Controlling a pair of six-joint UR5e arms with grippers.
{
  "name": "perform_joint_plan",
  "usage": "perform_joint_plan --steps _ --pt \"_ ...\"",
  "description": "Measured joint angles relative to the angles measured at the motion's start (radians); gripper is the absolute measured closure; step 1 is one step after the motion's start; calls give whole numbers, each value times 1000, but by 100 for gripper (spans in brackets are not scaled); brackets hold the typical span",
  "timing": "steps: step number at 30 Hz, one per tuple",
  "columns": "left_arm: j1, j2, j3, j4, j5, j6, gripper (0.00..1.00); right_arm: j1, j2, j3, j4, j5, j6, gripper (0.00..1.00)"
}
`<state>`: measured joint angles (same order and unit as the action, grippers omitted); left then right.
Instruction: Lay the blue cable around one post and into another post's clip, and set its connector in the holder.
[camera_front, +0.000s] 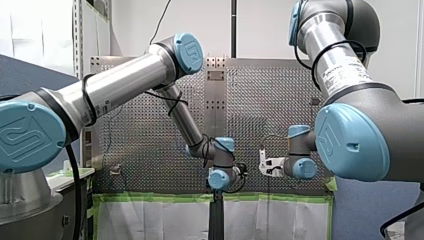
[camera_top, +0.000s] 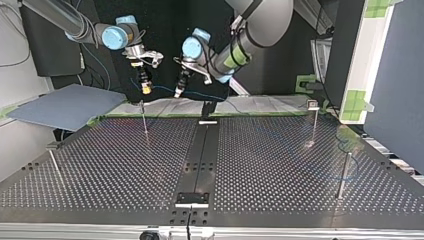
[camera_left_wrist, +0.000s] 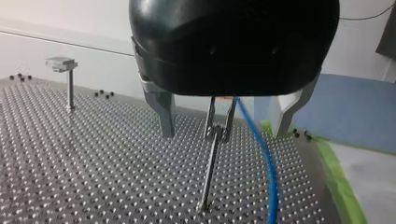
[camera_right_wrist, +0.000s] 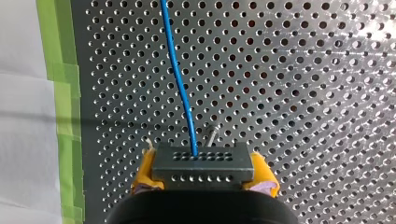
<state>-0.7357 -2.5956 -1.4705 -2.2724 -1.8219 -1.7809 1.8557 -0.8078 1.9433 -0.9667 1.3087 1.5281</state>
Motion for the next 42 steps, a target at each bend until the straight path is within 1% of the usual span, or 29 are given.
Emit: perform_joint_plan --steps 9,18,19,20,21,22,23,24,26,27,28,32,37,42 --pt "24 -1 7 -14 1 -4 0 2 0 0 -1 0 0 100" --pt "35 -1 7 -13 4 -4 0 3 0 0 -1 0 0 100" --pt "36 -1 7 -13 4 -3 5 3 0 0 -1 0 0 100" --pt "37 -1 7 -12 5 -2 18 3 0 0 -1 0 0 100" --pt "37 -1 7 -12 6 1 18 3 0 0 -1 0 0 100" --pt "38 -1 7 -11 6 5 33 3 0 0 -1 0 0 100" --pt "38 -1 7 -11 6 10 62 3 0 0 -1 0 0 100" --pt "38 -1 6 -11 6 17 62 3 0 0 -1 0 0 100" --pt "38 0 6 -11 6 31 89 3 0 0 -1 0 0 100" --pt "38 0 6 -11 6 40 89 3 0 0 -1 0 0 100" --pt "37 0 6 -11 6 45 100 3 0 0 -2 0 0 100" --pt "35 0 6 -12 9 57 100 3 0 0 -3 0 0 100" --pt "33 0 6 -14 29 57 100 3 0 0 -4 0 0 100" --pt "29 0 6 -20 35 55 100 3 0 0 -3 2 -1 100"
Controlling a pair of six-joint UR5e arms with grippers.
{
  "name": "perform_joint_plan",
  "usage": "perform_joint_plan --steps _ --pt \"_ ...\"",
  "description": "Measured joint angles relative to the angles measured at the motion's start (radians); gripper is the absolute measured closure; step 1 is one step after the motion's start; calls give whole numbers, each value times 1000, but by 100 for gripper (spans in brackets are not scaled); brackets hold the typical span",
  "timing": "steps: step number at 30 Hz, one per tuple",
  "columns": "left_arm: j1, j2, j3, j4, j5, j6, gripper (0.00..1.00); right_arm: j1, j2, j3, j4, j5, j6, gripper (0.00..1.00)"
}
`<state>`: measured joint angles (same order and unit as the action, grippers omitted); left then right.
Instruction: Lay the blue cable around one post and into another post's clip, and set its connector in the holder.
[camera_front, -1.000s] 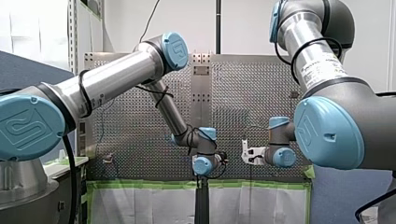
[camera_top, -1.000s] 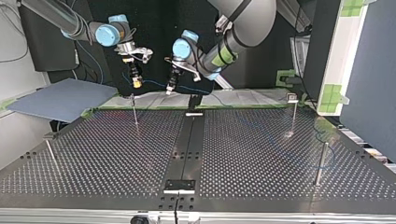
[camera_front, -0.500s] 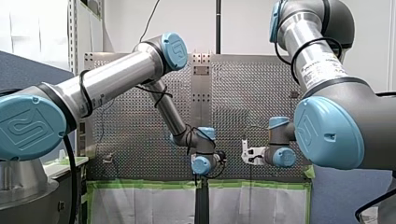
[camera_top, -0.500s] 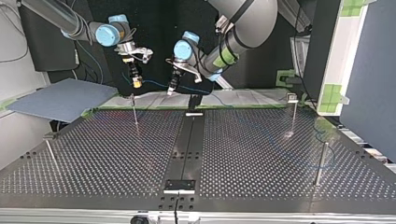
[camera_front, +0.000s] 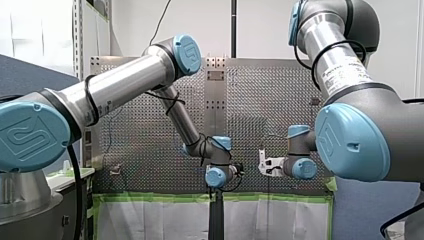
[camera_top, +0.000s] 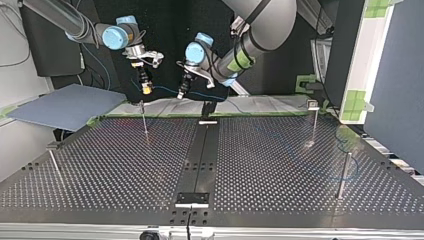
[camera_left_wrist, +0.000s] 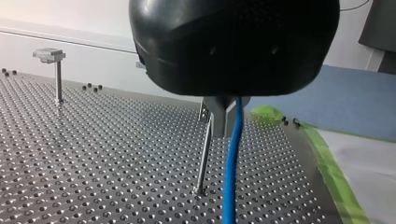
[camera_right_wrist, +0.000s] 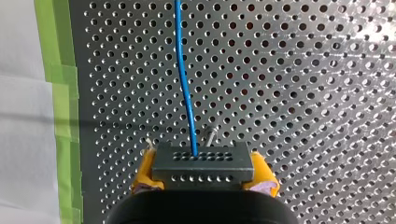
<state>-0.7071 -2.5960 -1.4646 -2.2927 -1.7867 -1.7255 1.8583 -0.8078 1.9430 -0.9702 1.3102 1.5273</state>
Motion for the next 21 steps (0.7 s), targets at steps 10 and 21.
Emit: perform_joint_plan --steps 10,21 --pt "-31 -1 0 1 -12 -1 100 -13 0 0 14 58 -14 100" --pt "-72 -1 28 -8 -41 -3 100 -43 0 0 34 75 -15 100"
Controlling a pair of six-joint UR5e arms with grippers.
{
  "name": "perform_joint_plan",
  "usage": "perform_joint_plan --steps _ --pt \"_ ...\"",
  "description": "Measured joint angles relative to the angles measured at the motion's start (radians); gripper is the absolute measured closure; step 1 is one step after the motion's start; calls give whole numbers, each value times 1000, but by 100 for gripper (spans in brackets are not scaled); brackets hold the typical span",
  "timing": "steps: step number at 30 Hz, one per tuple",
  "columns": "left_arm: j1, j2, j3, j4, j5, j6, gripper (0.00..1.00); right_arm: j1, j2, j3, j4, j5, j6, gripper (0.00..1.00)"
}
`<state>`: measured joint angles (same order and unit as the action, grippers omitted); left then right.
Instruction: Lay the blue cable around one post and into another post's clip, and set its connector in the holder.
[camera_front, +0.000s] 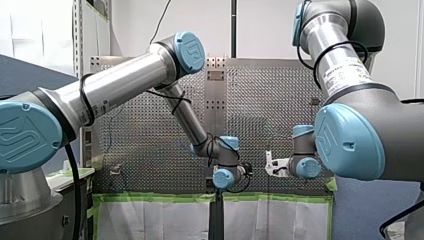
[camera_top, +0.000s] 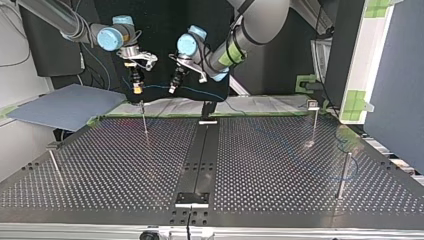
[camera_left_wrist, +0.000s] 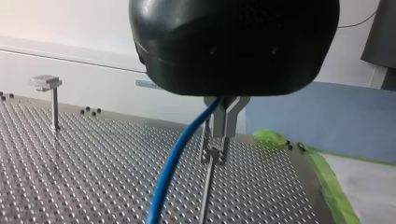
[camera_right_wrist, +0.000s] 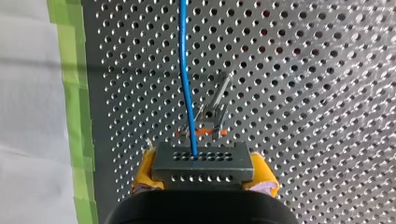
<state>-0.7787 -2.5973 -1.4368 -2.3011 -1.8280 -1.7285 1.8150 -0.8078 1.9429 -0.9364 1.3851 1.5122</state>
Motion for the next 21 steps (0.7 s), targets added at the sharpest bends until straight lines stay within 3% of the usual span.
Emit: perform_joint_plan --steps 12,21 --pt "-42 -89 114 -103 -44 -3 100 -41 0 1 8 -1 0 100" --pt "-53 -115 196 -141 -47 -13 100 -71 0 1 -19 -21 27 100"
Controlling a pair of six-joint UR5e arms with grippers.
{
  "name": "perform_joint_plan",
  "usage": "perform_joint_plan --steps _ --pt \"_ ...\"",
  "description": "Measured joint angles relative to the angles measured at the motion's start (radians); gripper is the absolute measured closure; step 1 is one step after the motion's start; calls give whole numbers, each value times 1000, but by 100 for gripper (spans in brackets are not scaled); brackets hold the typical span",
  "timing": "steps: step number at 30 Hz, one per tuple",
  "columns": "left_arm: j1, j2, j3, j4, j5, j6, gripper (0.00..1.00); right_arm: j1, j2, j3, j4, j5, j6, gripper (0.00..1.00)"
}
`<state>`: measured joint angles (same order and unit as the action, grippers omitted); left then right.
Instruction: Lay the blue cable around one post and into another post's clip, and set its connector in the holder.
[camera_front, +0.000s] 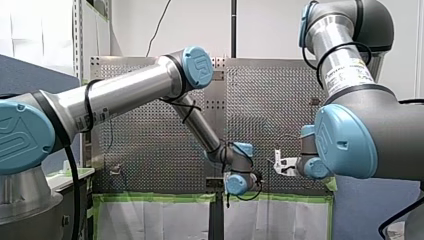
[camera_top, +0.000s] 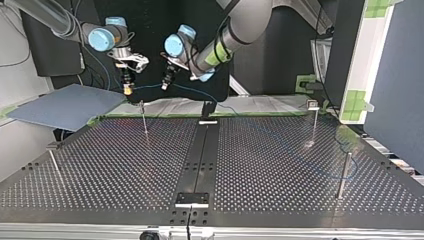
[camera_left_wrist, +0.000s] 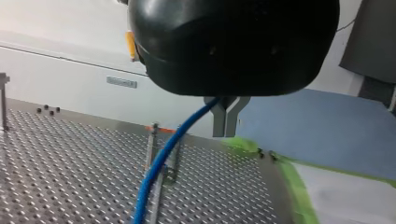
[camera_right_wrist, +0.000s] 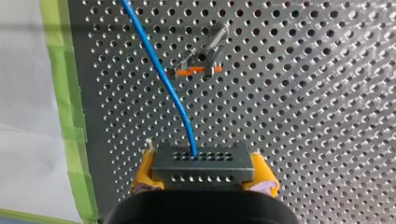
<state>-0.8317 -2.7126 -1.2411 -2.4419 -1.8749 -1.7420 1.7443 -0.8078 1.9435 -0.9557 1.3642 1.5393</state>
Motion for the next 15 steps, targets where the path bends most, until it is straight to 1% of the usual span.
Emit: perform_joint_plan --steps 4,9,12,15 --pt "-5 0 42 -4 -1 -4 100 -14 0 0 -9 -23 13 100" --pt "-8 -1 81 -20 -2 -8 100 -31 0 0 -16 -31 26 100" --pt "-10 -1 93 -31 -3 -9 100 -45 3 0 -21 -33 35 100" --pt "-12 -1 97 -35 -3 -10 100 -57 4 -1 -31 -44 46 100"
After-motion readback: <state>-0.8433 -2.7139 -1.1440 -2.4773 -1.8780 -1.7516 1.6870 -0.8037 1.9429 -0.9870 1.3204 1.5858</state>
